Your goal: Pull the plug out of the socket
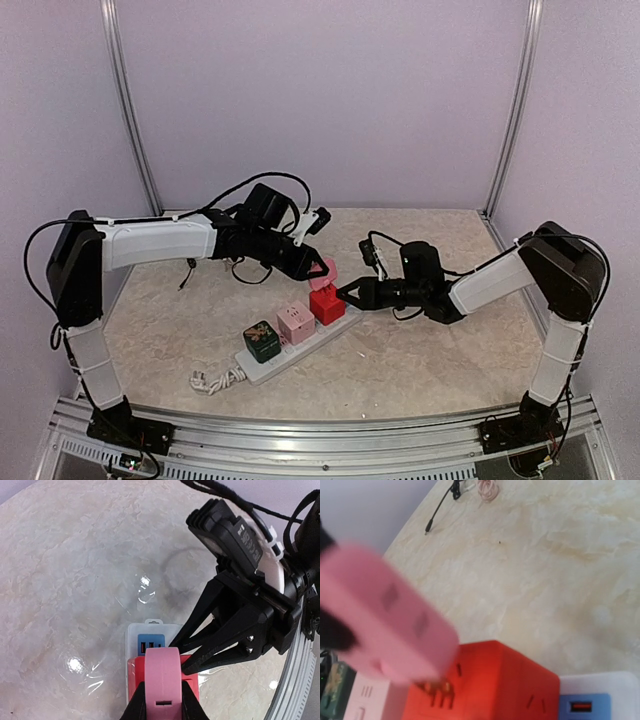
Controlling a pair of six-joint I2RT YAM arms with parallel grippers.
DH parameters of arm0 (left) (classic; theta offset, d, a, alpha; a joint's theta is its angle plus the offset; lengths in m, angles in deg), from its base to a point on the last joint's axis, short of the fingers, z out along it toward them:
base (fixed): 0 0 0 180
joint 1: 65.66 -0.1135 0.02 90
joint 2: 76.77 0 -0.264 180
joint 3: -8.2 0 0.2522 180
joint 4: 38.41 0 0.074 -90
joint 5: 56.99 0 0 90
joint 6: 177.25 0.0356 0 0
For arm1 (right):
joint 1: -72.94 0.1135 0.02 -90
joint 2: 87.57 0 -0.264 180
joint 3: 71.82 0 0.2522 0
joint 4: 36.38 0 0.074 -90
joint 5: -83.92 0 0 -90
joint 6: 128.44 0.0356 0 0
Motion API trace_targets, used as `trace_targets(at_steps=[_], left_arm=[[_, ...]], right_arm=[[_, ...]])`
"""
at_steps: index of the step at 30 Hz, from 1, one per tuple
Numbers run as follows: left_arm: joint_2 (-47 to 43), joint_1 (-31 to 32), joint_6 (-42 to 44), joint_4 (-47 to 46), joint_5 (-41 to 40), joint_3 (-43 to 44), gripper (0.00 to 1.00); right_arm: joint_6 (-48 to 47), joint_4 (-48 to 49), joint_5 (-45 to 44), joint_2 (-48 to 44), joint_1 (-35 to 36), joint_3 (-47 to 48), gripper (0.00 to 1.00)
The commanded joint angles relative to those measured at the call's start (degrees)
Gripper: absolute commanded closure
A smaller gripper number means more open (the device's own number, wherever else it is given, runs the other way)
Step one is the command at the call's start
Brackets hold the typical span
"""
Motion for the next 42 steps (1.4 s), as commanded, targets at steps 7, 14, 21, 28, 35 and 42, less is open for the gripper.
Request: trace_targets(at_steps=[7,14,21,28,35,42], left_arm=[[-2.3,1.7,0.8,-2.8,-0.1,2.4,1.0],[-7.8,-4.1,-4.2,-5.1,0.0,-0.6,1.0],[-13.5,-8.3,-6.7,-7.1,6.1,-5.3,1.0],[-19.7,-7.1,-8.9,-11.5,14.3,-9.7,1.0],[-24.8,2.2,-3.6,-7.1,-7.4,-8.8,1.0],[-24.0,5.2,-9.2,-10.6,-11.7,-9.6,1.0]], right_arm=[[-2.0,-12.2,-3.4,3.5,0.7,-1.4,0.77],[-3.0,-12.7,-2.7,2.0,0.7,-0.7,0.63],[-9.1,-20.5,-4.3,-5.7,0.6,4.2,0.43],[-15.5,-29.2,-5.7,-15.2,0.6,9.7,0.36],[-7.5,-22.6,1.8,-24.1,1.0,4.9,0.4],[3.2,-9.6,5.6,-28.4,4.6,1.3,0.42]])
